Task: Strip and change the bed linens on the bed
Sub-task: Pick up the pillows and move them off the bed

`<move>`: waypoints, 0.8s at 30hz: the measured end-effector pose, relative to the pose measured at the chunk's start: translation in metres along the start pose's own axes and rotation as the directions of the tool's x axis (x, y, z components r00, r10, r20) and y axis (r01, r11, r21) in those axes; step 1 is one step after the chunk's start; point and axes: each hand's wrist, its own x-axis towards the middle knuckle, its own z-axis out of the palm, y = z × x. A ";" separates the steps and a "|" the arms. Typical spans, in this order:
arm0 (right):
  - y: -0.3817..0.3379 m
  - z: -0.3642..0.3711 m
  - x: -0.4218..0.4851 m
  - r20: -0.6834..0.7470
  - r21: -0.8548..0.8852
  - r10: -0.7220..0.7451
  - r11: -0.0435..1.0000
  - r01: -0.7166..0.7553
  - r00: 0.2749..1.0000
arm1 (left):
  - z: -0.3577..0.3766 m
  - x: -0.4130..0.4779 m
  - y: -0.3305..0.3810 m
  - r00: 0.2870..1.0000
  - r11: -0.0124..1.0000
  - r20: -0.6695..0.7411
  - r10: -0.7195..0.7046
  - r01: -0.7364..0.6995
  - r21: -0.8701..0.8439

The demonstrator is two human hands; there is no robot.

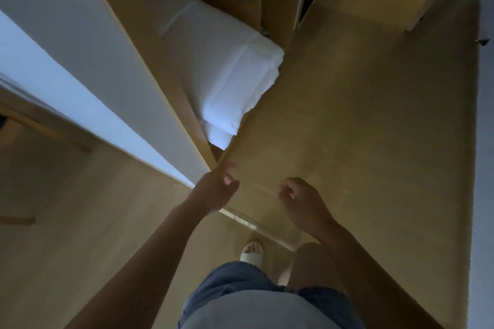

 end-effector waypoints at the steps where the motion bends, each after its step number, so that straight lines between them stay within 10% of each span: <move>1: -0.002 -0.010 0.026 0.010 -0.015 -0.031 0.999 0.032 0.999 | -0.003 0.023 0.009 0.999 0.999 -0.028 -0.034 0.033 -0.040; 6: -0.020 -0.055 0.166 0.102 -0.056 -0.240 0.968 0.246 0.965 | -0.003 0.137 0.023 0.943 0.950 -0.215 -0.256 0.204 -0.236; 11: -0.054 -0.068 0.290 0.292 -0.134 -0.473 0.840 0.525 0.831 | 0.005 0.206 0.022 0.723 0.744 -0.360 -0.590 0.314 -0.590; 24: -0.033 0.106 0.486 0.499 -0.511 -0.396 0.584 0.631 0.771 | 0.072 0.331 -0.085 0.418 0.254 -0.115 -0.901 0.293 -0.922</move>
